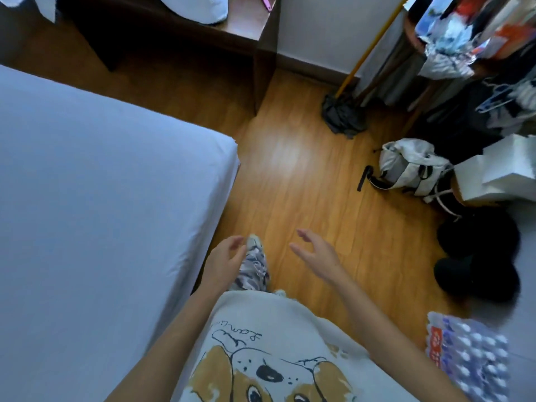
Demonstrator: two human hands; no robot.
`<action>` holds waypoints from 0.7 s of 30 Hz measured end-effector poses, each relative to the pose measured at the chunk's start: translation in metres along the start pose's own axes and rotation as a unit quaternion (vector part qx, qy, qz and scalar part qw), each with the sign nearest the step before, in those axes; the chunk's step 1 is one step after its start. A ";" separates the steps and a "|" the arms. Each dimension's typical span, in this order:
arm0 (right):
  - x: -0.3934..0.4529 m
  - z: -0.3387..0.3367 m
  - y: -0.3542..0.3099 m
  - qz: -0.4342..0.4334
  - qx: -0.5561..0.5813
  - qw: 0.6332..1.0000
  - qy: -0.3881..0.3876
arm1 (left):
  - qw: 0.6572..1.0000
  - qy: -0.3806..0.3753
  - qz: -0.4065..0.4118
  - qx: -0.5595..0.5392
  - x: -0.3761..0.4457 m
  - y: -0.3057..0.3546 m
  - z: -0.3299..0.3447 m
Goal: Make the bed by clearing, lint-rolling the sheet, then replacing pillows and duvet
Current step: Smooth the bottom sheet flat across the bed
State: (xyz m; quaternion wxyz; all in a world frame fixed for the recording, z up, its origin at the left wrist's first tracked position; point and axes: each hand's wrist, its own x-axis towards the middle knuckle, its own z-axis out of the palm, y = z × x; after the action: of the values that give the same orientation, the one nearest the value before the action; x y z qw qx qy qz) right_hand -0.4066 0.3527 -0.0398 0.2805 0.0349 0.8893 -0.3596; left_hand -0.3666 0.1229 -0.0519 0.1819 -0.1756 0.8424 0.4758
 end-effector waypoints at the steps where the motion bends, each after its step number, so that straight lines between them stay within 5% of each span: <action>1: 0.023 -0.011 -0.006 -0.002 -0.005 1.000 -0.007 | 1.000 0.006 -0.008 -0.008 0.024 0.010 -0.002; 13: 0.315 -0.151 -0.131 -0.033 -0.101 0.994 -0.032 | 0.998 0.042 -0.033 -0.035 0.336 0.123 -0.075; 21: 0.476 -0.205 -0.237 -0.081 -0.118 0.986 -0.082 | 0.991 0.106 -0.056 -0.057 0.474 0.191 -0.155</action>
State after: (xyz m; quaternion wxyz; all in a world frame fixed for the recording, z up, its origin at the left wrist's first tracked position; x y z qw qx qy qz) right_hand -0.9658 0.2461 -0.0226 0.3241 -0.1004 0.8995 -0.2752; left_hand -0.8915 0.0233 -0.0605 0.1081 -0.2822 0.8172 0.4908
